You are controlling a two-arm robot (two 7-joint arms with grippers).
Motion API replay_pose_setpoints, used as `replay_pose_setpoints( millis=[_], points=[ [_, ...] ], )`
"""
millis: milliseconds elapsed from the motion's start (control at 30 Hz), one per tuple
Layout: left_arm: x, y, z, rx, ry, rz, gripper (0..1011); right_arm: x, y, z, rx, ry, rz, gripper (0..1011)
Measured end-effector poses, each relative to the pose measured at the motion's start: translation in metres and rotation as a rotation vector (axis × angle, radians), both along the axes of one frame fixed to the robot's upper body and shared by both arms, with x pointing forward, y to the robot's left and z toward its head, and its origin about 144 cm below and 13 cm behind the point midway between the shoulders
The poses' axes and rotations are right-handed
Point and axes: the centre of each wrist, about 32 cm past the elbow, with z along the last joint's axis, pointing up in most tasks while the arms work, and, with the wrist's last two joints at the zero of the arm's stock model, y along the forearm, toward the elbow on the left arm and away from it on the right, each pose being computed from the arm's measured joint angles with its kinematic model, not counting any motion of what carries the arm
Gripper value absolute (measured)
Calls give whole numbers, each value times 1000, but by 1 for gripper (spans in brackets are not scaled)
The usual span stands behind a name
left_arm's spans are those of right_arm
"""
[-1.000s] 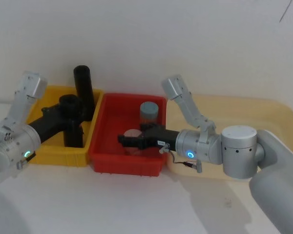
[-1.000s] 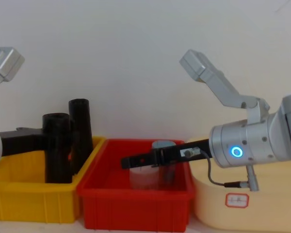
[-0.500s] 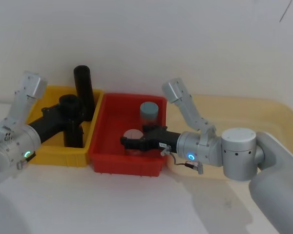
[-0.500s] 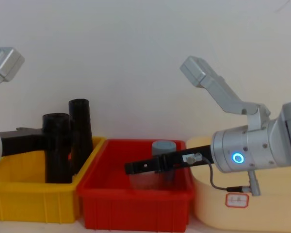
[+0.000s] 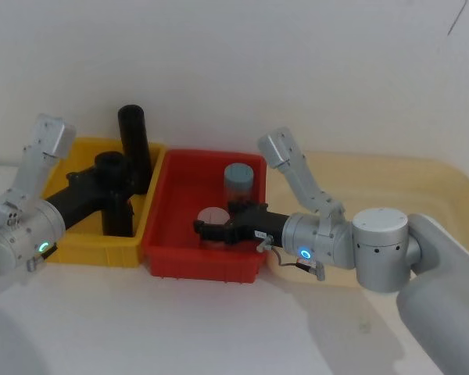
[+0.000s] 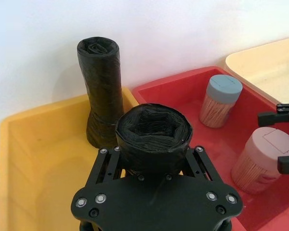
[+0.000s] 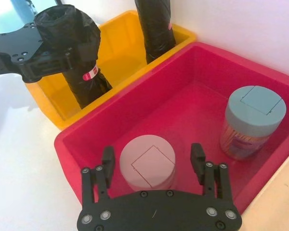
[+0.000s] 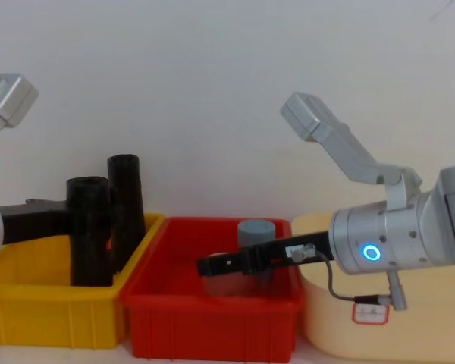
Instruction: Pick up the garbage bag with the one hand and transfer it to the other hand.
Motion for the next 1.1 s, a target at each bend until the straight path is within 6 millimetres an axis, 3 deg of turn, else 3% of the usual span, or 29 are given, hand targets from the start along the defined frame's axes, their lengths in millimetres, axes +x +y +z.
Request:
replay_pose_setpoints(
  millis=[400, 867, 1100],
  points=[
    [0, 0, 0, 0, 0, 0, 466, 0, 0, -1, -5, -8, -5, 666],
    [0, 0, 0, 0, -2, 0, 466, 0, 0, -2, -6, -11, -7, 665],
    [0, -4, 12, 5, -44, -6, 466, -2, -1, 4, 19, -38, -12, 665]
  ],
)
